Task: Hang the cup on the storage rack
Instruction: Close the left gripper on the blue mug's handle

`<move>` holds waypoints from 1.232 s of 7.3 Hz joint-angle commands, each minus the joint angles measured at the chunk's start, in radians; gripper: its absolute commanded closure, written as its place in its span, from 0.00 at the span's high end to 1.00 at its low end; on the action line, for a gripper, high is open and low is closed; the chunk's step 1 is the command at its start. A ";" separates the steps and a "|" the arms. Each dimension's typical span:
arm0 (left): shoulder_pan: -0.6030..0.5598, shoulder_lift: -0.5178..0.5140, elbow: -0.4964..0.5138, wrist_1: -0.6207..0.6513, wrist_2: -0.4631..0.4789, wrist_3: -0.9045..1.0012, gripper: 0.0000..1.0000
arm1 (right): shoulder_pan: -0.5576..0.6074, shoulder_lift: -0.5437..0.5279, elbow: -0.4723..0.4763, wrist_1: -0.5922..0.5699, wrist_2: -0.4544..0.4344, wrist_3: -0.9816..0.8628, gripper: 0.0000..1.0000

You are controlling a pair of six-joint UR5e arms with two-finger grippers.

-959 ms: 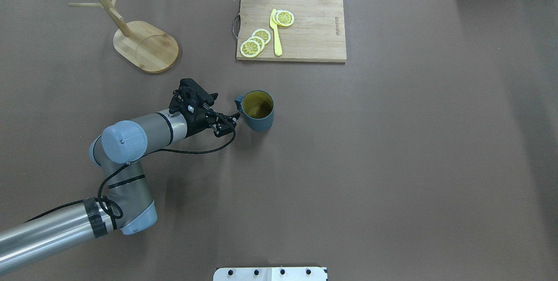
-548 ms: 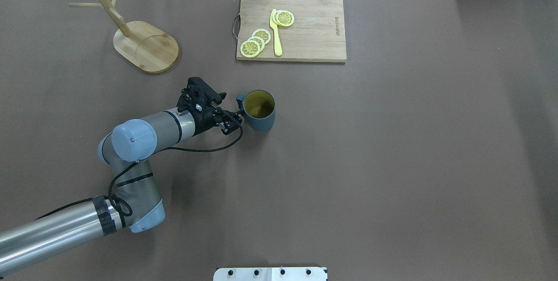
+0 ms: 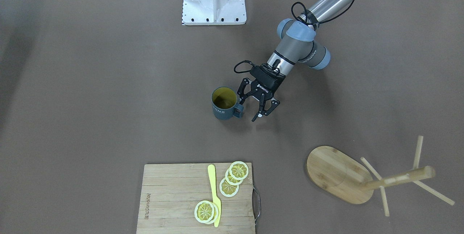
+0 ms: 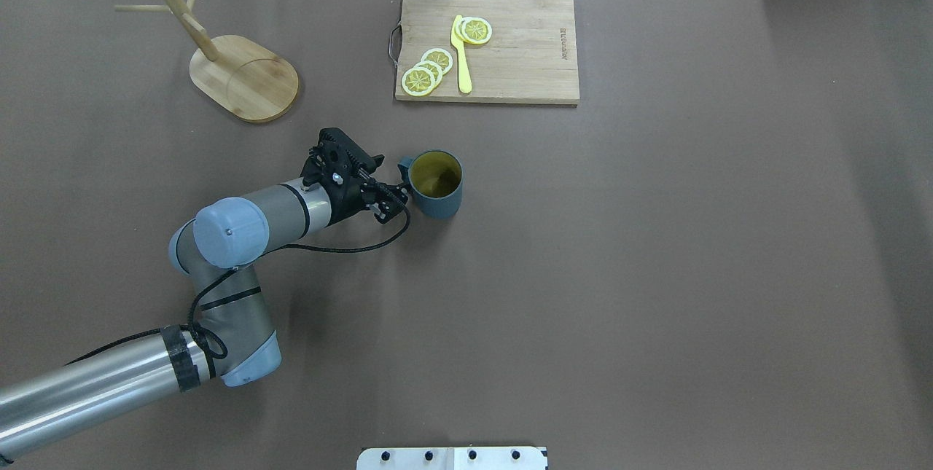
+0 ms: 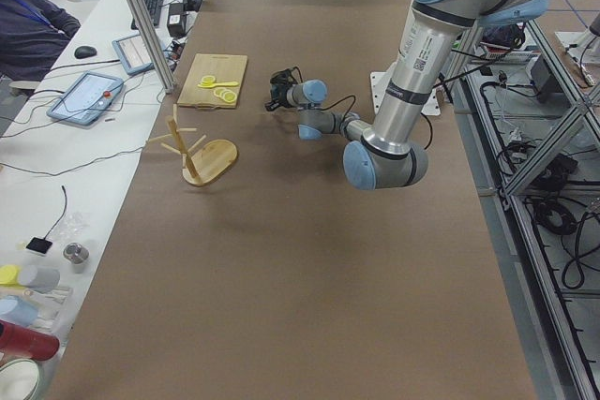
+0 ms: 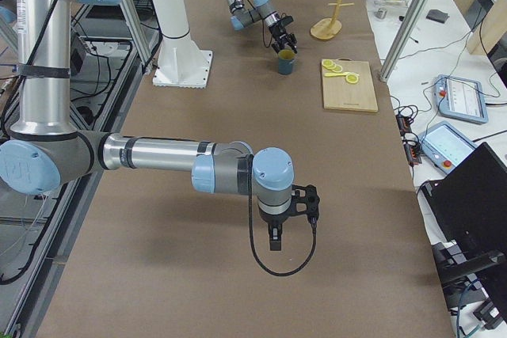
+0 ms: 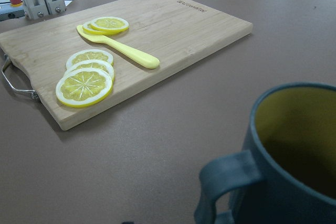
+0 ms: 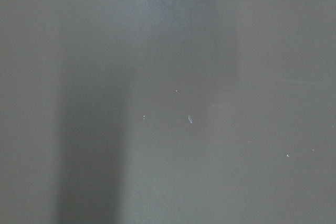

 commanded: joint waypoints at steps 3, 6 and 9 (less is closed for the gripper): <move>-0.002 -0.014 0.004 0.001 -0.011 0.000 0.67 | 0.000 0.001 -0.001 0.005 0.003 0.002 1.00; 0.000 -0.032 0.016 0.003 -0.014 0.003 0.55 | 0.000 0.001 0.001 0.000 0.003 0.005 1.00; -0.002 -0.039 0.021 0.001 -0.027 0.003 0.51 | 0.000 0.001 0.001 0.000 0.003 0.005 1.00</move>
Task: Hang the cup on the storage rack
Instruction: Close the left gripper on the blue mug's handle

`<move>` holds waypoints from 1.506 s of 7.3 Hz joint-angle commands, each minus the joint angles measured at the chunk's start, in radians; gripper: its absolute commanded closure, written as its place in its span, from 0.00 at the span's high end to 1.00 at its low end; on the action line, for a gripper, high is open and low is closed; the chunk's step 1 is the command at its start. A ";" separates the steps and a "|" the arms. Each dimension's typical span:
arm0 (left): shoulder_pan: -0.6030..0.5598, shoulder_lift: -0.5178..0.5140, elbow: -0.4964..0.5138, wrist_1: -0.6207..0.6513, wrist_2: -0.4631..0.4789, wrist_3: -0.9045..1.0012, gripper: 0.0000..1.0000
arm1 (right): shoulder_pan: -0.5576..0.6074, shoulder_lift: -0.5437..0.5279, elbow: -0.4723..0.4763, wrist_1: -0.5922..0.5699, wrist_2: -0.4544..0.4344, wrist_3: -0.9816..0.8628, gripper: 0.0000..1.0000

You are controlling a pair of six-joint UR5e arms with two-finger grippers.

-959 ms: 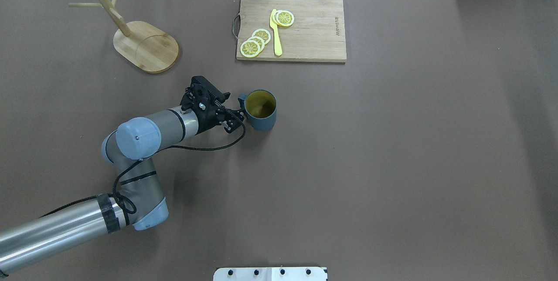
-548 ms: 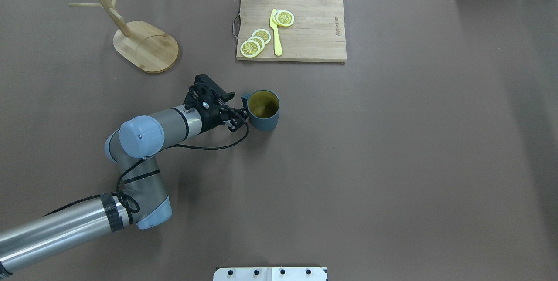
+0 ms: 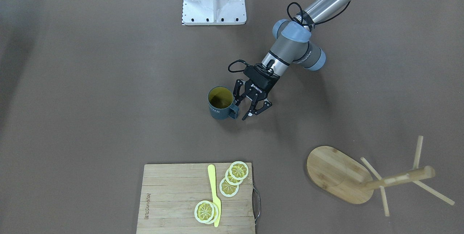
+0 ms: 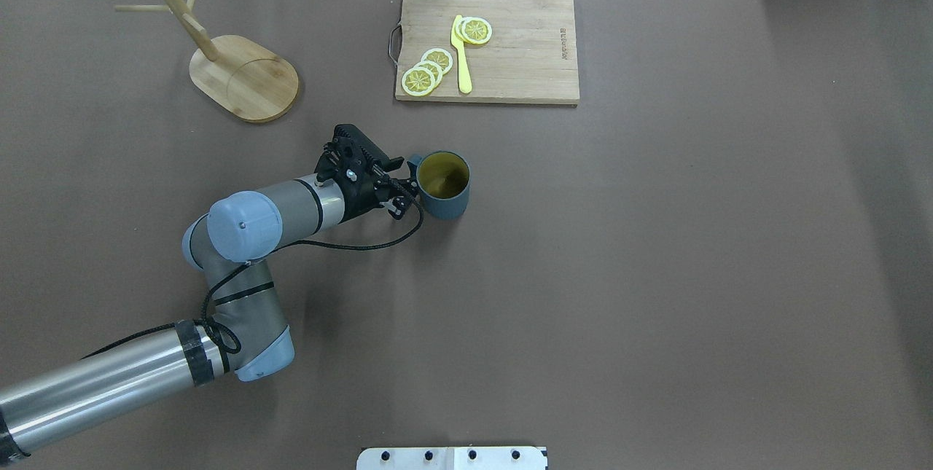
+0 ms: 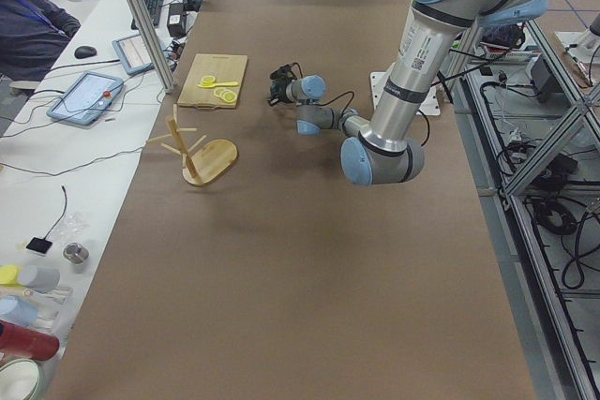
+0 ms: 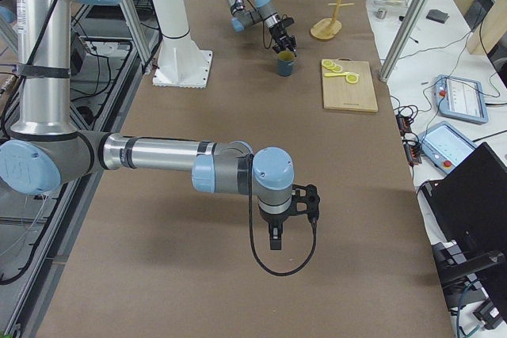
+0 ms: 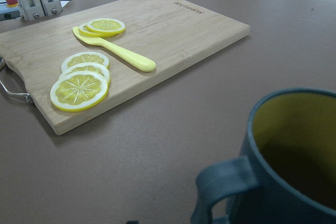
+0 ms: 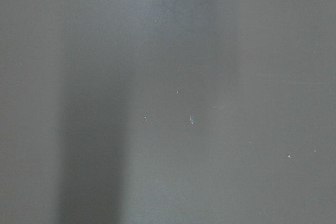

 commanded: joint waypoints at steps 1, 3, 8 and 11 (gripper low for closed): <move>-0.001 -0.003 0.001 -0.001 -0.004 0.000 0.51 | 0.000 0.000 0.000 0.000 0.000 0.000 1.00; -0.002 -0.009 0.003 -0.001 -0.014 0.000 0.44 | 0.000 0.000 0.000 0.000 0.000 0.000 1.00; -0.004 -0.020 0.006 -0.002 -0.016 -0.001 0.01 | 0.000 0.000 0.000 0.001 0.000 0.000 1.00; -0.056 -0.034 -0.002 -0.007 -0.078 -0.018 0.00 | 0.000 0.002 0.000 0.001 0.000 0.000 1.00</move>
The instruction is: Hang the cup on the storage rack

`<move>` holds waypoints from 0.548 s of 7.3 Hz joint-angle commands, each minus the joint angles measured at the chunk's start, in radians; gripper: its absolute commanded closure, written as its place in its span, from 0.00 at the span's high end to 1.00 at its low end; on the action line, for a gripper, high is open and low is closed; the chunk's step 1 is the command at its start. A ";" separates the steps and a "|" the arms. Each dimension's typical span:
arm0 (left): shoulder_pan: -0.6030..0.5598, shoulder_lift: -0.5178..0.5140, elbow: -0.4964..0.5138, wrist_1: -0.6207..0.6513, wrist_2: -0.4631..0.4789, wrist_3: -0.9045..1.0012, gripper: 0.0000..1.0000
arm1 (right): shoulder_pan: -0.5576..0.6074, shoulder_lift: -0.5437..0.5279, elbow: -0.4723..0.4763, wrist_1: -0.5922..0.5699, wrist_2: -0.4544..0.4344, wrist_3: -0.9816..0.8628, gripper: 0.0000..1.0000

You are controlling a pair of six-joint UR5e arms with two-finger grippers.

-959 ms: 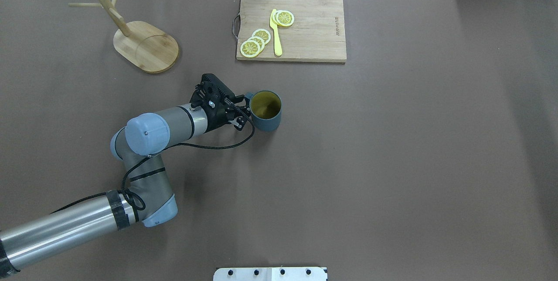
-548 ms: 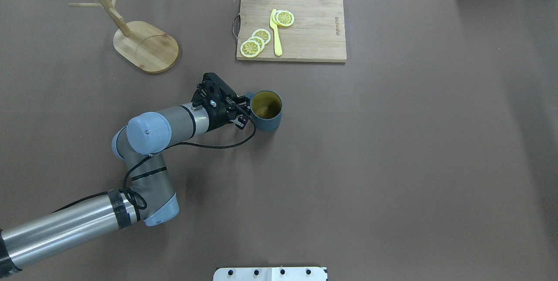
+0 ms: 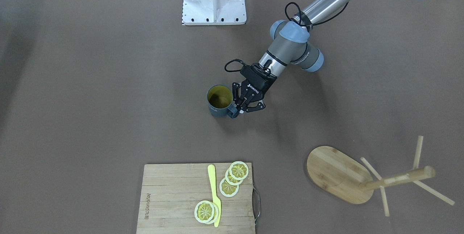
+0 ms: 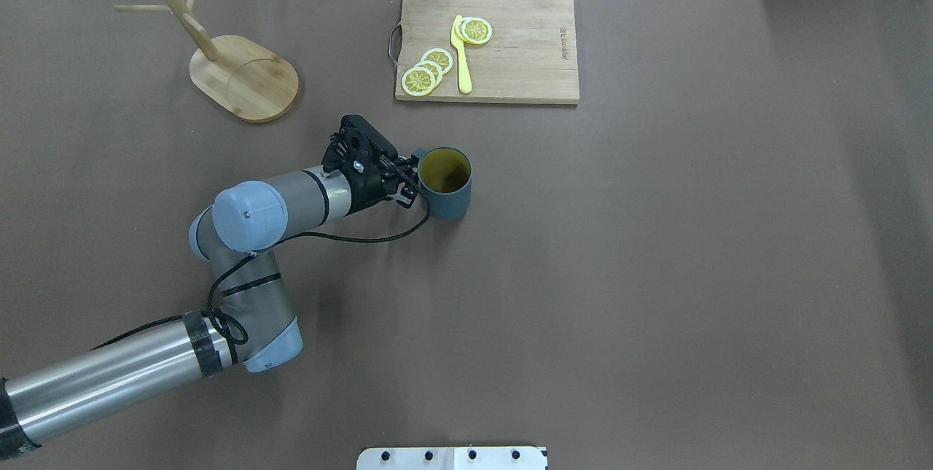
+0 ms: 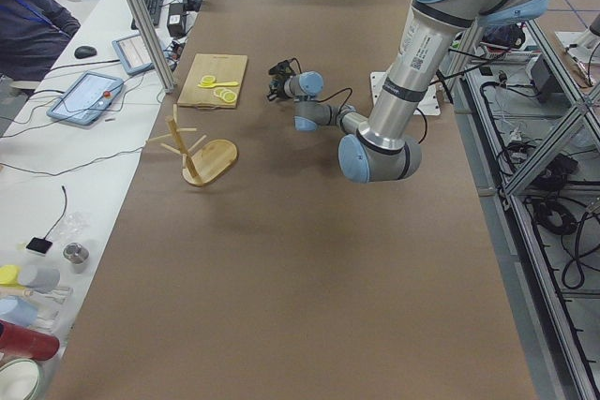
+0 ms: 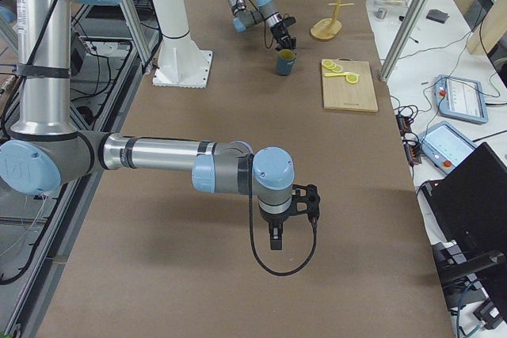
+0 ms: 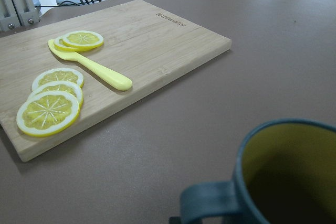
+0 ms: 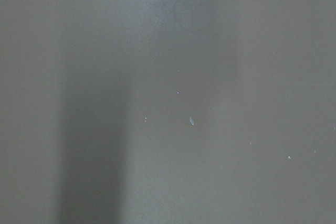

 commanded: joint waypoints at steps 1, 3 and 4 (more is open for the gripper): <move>-0.063 -0.008 -0.010 -0.007 -0.086 -0.145 0.00 | 0.000 0.001 -0.002 0.000 -0.002 0.000 1.00; -0.084 -0.025 -0.019 -0.014 -0.108 -0.484 0.00 | 0.000 0.001 -0.003 0.000 -0.005 0.002 1.00; -0.089 -0.025 -0.027 -0.047 -0.108 -0.706 0.00 | 0.000 0.001 -0.003 0.002 -0.005 0.012 1.00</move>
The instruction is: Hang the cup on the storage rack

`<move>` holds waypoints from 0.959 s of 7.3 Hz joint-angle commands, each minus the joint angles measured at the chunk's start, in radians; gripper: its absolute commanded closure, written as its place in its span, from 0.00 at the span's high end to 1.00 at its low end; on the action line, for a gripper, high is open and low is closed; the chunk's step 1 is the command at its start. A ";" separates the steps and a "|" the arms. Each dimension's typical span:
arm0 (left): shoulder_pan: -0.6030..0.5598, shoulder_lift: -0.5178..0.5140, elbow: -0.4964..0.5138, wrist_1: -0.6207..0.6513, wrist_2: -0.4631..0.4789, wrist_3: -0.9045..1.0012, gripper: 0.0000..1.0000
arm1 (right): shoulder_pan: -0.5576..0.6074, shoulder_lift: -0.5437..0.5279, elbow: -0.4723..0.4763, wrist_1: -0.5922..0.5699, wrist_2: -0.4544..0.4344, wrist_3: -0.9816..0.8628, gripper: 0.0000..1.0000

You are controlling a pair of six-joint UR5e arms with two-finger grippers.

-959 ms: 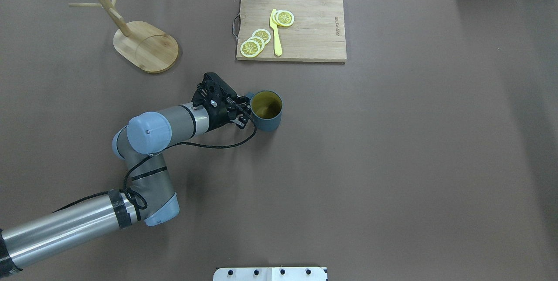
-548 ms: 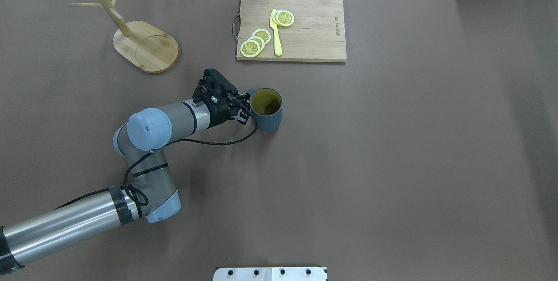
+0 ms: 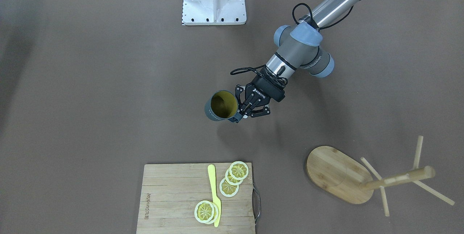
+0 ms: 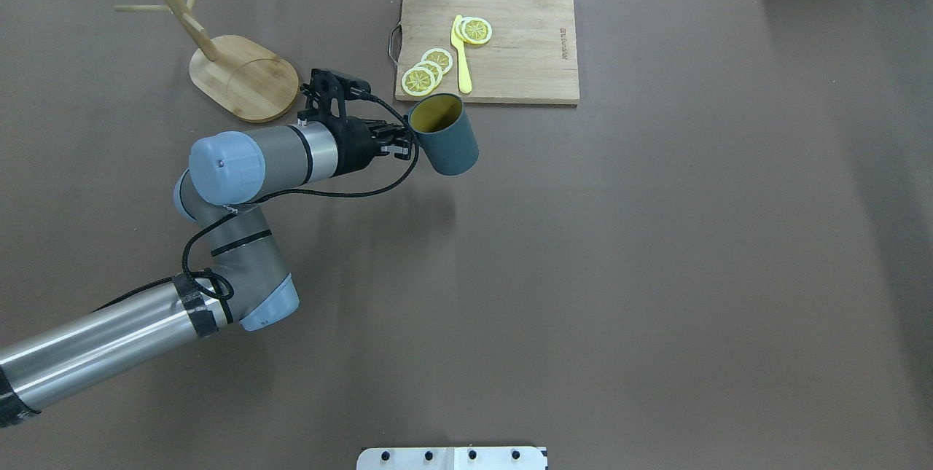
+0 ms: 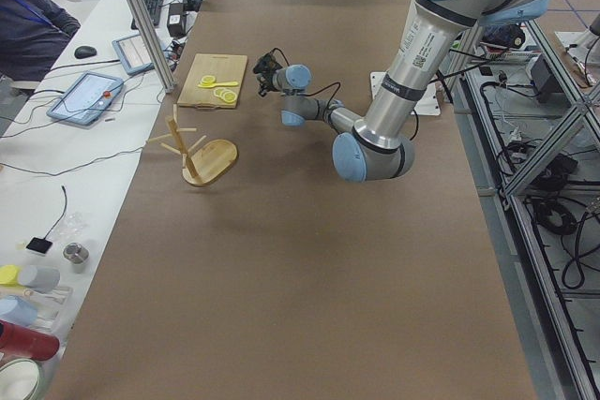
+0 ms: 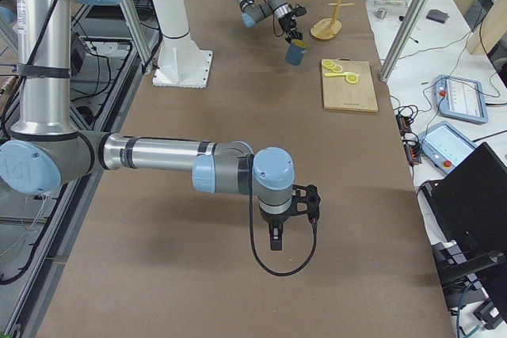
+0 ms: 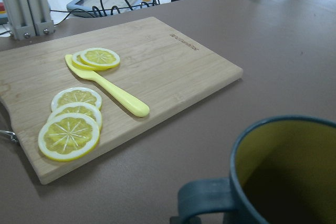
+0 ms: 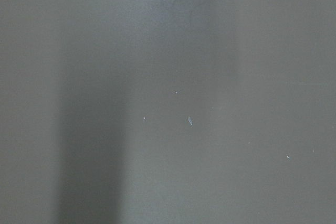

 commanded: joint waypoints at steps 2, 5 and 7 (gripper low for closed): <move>-0.030 -0.023 -0.011 -0.048 -0.067 -0.633 0.00 | -0.002 0.002 0.001 0.006 -0.004 0.041 1.00; -0.065 -0.052 -0.013 -0.069 0.016 -1.161 0.00 | -0.002 0.005 0.001 0.007 -0.005 0.041 1.00; -0.082 -0.064 -0.013 -0.069 0.120 -1.300 0.00 | -0.002 0.005 0.002 0.007 -0.007 0.041 1.00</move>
